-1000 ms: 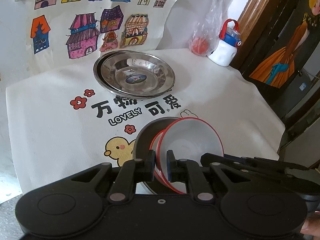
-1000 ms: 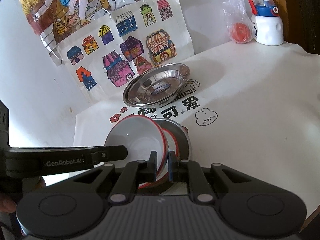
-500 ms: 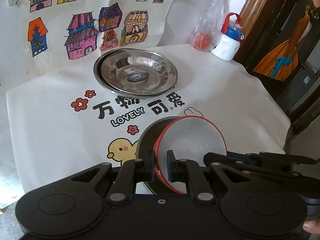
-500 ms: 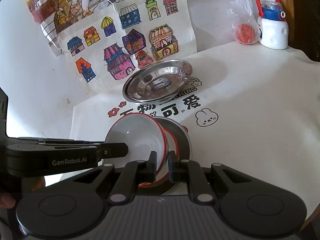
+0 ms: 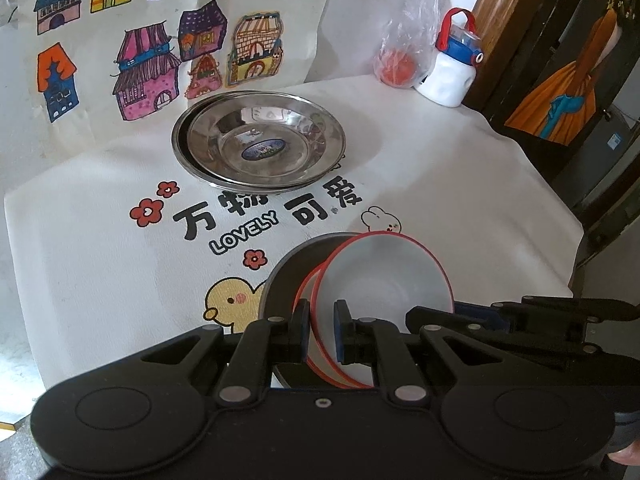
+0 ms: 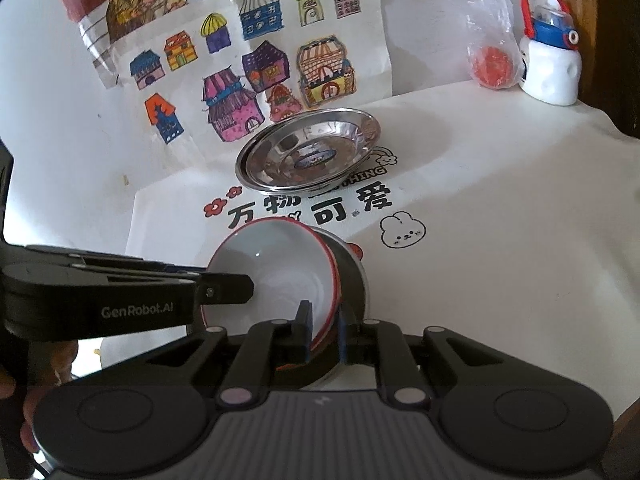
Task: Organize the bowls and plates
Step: 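Lower the white bowl into the steel bowl with both grippers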
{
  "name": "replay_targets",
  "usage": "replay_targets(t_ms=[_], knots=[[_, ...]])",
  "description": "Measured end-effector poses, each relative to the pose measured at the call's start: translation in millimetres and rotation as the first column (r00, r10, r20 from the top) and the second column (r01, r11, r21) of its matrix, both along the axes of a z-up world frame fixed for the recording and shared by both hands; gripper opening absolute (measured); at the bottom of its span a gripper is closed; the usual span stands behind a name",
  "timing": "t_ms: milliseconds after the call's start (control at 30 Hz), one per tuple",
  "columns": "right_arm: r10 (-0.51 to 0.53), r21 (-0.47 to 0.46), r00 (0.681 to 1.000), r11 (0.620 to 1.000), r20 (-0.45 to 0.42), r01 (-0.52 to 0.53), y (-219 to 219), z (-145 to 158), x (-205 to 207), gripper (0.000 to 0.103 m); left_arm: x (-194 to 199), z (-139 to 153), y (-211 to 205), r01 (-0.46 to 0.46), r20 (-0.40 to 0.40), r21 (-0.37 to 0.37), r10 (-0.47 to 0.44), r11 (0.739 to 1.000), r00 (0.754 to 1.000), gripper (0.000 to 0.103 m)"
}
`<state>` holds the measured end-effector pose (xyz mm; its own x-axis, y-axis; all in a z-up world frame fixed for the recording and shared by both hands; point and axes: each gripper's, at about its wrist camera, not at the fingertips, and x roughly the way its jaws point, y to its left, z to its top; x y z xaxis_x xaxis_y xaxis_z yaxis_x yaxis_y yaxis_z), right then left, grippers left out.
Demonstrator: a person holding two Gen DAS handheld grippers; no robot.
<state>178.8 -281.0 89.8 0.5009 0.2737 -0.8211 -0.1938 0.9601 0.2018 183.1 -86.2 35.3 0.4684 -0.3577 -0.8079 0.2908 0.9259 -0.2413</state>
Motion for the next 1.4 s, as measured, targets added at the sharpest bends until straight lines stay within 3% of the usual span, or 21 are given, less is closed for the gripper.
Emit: replay_targets(t_ms=[300,900,1033,1400], knots=[[0.065,-0.07,0.998,0.995,-0.018,-0.066,9.4,1.0,4.8,0.017,4.3,2.1,0.3,0.02,-0.009,0.016,-0.02,1.0,1.0,0.011],[0.12,-0.103,0.992,0.987,-0.042,-0.124,12.3,1.5,8.5,0.018,5.3,8.1,-6.6,0.071,-0.01,0.085,-0.071,0.994,0.997,0.011],[0.125,-0.102,0.991,0.986,-0.045,-0.129,12.5,0.6,8.9,0.018,6.6,7.7,-6.1,0.064,-0.008,0.107,-0.064,0.992,0.998,0.017],[0.125,-0.096,0.991,0.987,-0.046,-0.129,10.9,0.9,9.1,0.018,7.5,5.0,-4.0,0.08,-0.02,0.104,-0.078,0.991,0.997,0.018]])
